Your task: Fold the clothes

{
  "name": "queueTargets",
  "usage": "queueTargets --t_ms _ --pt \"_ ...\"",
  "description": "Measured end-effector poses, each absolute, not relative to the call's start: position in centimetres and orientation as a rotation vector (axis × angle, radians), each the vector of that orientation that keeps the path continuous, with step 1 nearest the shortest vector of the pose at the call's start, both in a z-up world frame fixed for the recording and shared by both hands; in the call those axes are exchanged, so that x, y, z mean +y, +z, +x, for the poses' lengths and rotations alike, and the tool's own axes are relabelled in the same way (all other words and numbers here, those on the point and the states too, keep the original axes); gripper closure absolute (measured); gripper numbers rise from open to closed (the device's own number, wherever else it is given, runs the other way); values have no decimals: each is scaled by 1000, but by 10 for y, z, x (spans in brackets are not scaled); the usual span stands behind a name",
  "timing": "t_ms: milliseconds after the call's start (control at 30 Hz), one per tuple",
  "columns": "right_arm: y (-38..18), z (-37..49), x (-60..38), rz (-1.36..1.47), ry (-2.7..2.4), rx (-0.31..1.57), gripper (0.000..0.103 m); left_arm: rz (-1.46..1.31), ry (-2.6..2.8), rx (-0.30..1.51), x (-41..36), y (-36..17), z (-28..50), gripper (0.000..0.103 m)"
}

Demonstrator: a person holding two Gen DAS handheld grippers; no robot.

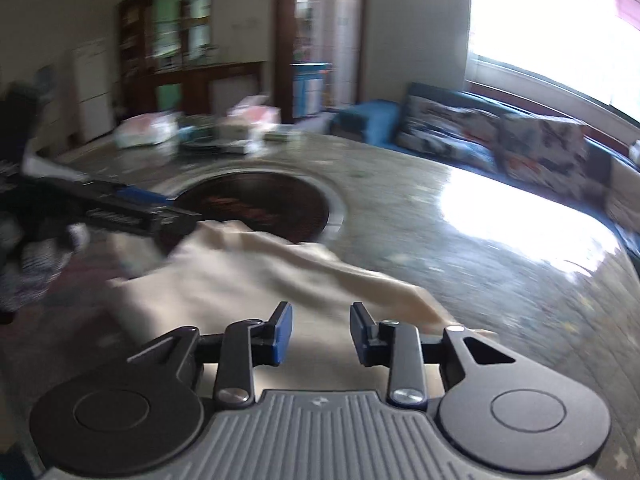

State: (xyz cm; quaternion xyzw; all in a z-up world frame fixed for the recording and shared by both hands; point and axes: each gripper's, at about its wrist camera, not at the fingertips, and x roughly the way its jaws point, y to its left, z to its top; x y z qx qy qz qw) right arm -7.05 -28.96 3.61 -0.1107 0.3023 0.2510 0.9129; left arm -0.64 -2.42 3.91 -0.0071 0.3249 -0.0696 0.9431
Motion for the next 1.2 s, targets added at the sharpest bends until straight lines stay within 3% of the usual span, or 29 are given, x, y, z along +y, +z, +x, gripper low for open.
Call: queueTargets --t_ms 67,233,433,600,667,767,1100,1200 --pt "38 -80 -269 -282 581 608 62 -40 -117 670 -12 38 -11 33" --pt "32 -99 -215 -429 724 572 55 -97 -92 675 5 39 -20 15" --pt "16 -114 -163 -571 806 539 54 -182 -108 708 14 40 -24 13" --pt "2 -111 -147 -594 758 556 63 -280 -155 747 15 38 -22 13" --pt "5 -108 -150 -556 740 563 79 -319 -165 767 14 36 -19 13" --pt "15 -101 -162 -445 737 589 90 -396 -179 803 13 33 -12 15" --pt "41 -89 -199 -233 745 579 92 -634 -179 891 1 22 5 19" --pt "42 -89 -206 -220 753 578 92 -694 -176 900 -1 19 9 27"
